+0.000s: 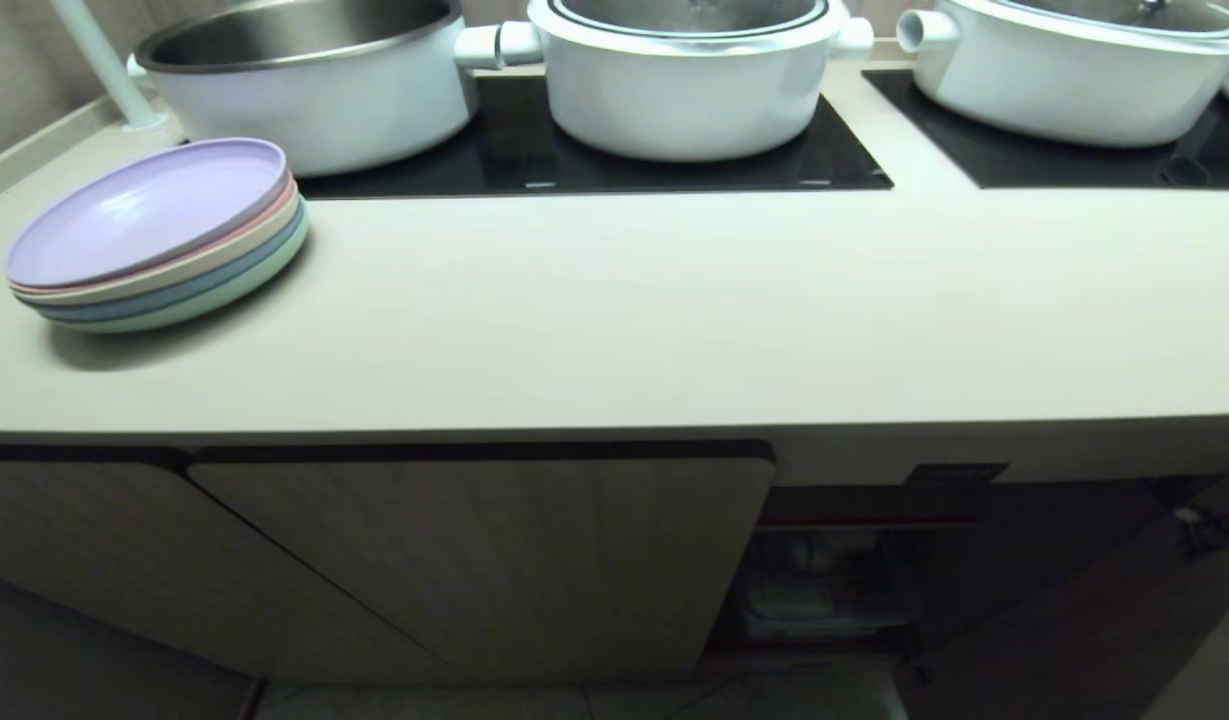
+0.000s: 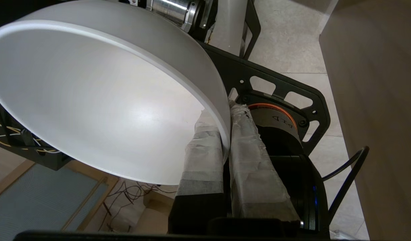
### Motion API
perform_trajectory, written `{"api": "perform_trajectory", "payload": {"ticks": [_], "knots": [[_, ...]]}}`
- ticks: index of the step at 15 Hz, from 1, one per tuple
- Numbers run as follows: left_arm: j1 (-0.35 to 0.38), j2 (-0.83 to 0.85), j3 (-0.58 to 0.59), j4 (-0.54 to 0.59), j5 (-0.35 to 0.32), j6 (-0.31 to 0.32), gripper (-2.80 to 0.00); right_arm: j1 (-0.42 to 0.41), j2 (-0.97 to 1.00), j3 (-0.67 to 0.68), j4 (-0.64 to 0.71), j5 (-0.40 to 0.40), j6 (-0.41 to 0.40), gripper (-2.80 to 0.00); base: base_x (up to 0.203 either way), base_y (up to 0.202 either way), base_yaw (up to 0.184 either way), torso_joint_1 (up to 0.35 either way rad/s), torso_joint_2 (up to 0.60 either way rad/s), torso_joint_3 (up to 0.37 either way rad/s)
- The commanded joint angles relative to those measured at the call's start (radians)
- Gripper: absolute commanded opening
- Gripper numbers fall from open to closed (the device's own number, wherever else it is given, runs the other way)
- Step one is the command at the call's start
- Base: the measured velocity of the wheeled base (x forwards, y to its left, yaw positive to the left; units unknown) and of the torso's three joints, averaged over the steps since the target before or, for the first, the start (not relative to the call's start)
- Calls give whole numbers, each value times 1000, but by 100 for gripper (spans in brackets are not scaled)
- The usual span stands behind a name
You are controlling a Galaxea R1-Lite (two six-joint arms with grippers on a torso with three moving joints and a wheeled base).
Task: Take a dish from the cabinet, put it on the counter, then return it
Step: Place it on the table
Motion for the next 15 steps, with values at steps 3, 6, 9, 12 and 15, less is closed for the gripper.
{"api": "perform_trajectory", "payload": {"ticks": [3, 6, 9, 12, 15], "knots": [[0, 0, 0, 1, 0, -1, -280, 5, 1, -1, 7, 3, 0, -280, 0, 0, 0, 252, -540, -289], [0, 0, 0, 0, 0, -1, -280, 7, 0, -1, 7, 3, 0, -280, 0, 0, 0, 262, -568, -303], [0, 0, 0, 0, 0, -1, -280, 7, 0, -6, 19, 3, -1, -280, 0, 0, 0, 280, -600, -314], [0, 0, 0, 0, 0, -1, -280, 7, 0, -6, 19, 2, 0, -280, 0, 0, 0, 243, -506, -266], [0, 0, 0, 0, 0, -1, -280, 7, 1, -9, 18, 3, 0, -280, 0, 0, 0, 183, -372, -191]]}}
